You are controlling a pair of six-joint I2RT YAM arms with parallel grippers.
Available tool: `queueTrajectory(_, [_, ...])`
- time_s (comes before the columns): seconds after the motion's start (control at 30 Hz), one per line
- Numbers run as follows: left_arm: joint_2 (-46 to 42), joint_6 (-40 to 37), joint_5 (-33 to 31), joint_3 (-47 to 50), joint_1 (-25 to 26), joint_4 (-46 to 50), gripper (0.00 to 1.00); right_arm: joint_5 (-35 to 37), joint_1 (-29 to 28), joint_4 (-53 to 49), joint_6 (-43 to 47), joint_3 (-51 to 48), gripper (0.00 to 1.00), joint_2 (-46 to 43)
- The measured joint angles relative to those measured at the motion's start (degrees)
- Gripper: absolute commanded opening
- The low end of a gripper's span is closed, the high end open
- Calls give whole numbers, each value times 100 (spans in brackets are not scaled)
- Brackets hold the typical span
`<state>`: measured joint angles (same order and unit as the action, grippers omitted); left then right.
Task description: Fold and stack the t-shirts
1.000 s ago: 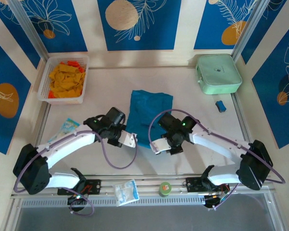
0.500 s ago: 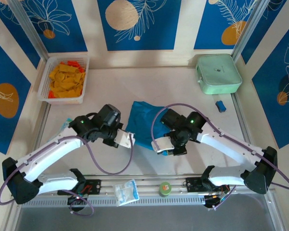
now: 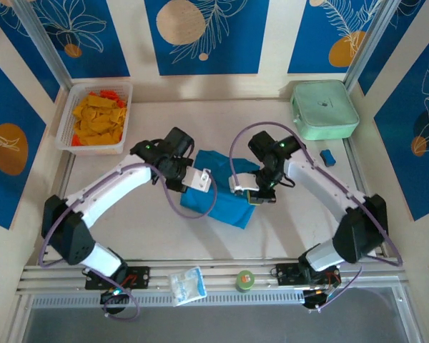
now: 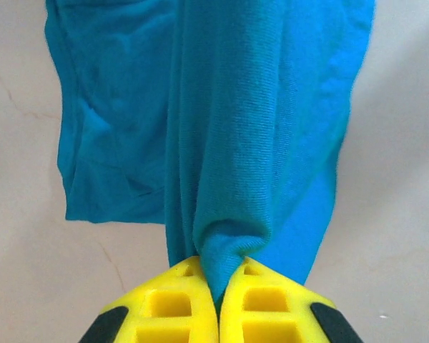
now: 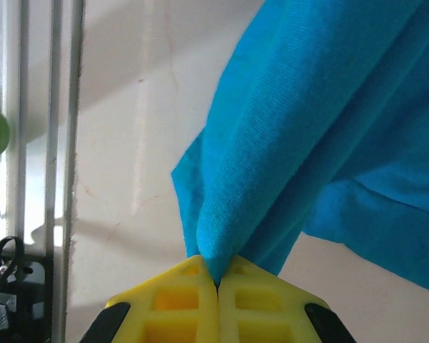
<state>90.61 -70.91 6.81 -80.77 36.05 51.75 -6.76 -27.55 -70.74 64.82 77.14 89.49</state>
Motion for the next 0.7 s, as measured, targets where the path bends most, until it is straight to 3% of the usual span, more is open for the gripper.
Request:
queueTrajectory(0.23, [1075, -15, 72, -975, -269, -186, 0, -168, 595, 63, 212, 542, 0, 1097])
queueTrajectory(0.43, [1878, -57, 214, -1676, -284, -446, 0, -188, 994, 260, 227, 713, 0, 1515])
queueTrajectory(0.7, [2662, -111, 236, -2299, -417, -822, 0, -7, 1196, 861, 20, 997, 0, 2199])
